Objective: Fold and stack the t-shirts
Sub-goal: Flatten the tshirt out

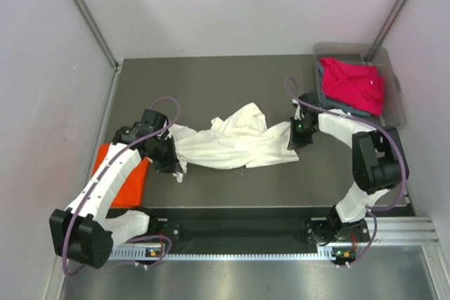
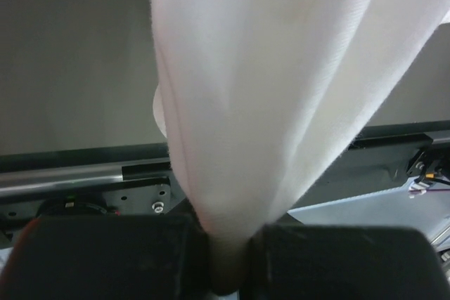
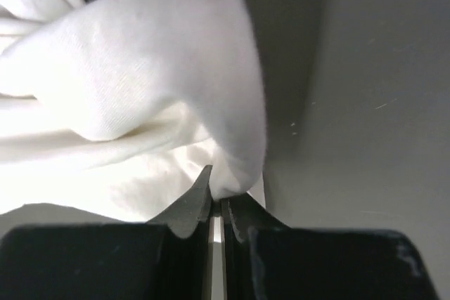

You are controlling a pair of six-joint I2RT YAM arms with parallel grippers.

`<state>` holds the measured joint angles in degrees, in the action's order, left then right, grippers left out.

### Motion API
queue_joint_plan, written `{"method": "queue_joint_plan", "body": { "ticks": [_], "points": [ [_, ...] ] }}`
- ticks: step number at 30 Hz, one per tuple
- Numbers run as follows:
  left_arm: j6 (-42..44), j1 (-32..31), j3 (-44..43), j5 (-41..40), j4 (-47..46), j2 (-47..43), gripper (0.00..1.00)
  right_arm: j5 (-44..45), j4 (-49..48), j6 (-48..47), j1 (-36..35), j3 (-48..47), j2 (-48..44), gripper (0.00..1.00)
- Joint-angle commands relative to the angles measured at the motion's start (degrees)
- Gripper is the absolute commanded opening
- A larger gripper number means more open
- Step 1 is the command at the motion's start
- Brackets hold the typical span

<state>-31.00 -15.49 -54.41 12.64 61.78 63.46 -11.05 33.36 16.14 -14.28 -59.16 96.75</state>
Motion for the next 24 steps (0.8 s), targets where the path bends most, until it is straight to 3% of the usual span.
{"method": "queue_joint_plan", "body": {
  "ticks": [1, 3, 6, 9, 12, 15, 18, 23, 24],
  "points": [
    [1.3, 0.2, -0.4, 1.2, 4.5, -1.9, 0.0, -0.9, 0.0, 1.4, -1.2, 2.2, -5.8, 0.0],
    [0.9, 0.2, -0.8, 0.7, 6.6, -2.1, 0.0, 2.4, 6.8, 2.6, -1.5, 4.6, -10.4, 0.0],
    [-2.3, 0.2, 0.0, 1.2, 11.3, -3.6, 0.0, 6.8, 16.2, 7.8, -3.0, 7.9, -27.6, 0.0],
    [-6.1, 0.2, 1.8, 3.7, 15.2, -6.8, 0.0, 9.2, 24.1, 11.9, -3.0, 9.1, -38.3, 0.0],
    [-9.4, 0.2, 3.5, 4.8, 16.4, -9.9, 0.0, 9.8, 25.4, 13.6, -3.0, 9.1, -41.3, 0.0],
    [-10.4, 0.2, 4.6, 2.7, 13.7, -9.7, 0.0, 8.8, 21.9, 13.5, -2.9, 7.1, -38.1, 0.0],
    [-8.6, 0.2, 1.7, -5.5, 9.2, -2.4, 0.0, 7.6, 17.5, 11.4, -2.5, -0.2, -28.3, 0.0],
    [-4.5, 1.9, -11.2, -33.0, 5.3, 21.2, 0.0, 6.1, 15.3, 6.3, 1.5, -19.2, -4.9, 0.0],
    [-2.2, 3.3, -13.1, -33.9, 4.1, 27.7, 0.0, 5.4, 16.2, 5.8, 2.0, -26.5, -1.4, 0.0]
  ]
}}
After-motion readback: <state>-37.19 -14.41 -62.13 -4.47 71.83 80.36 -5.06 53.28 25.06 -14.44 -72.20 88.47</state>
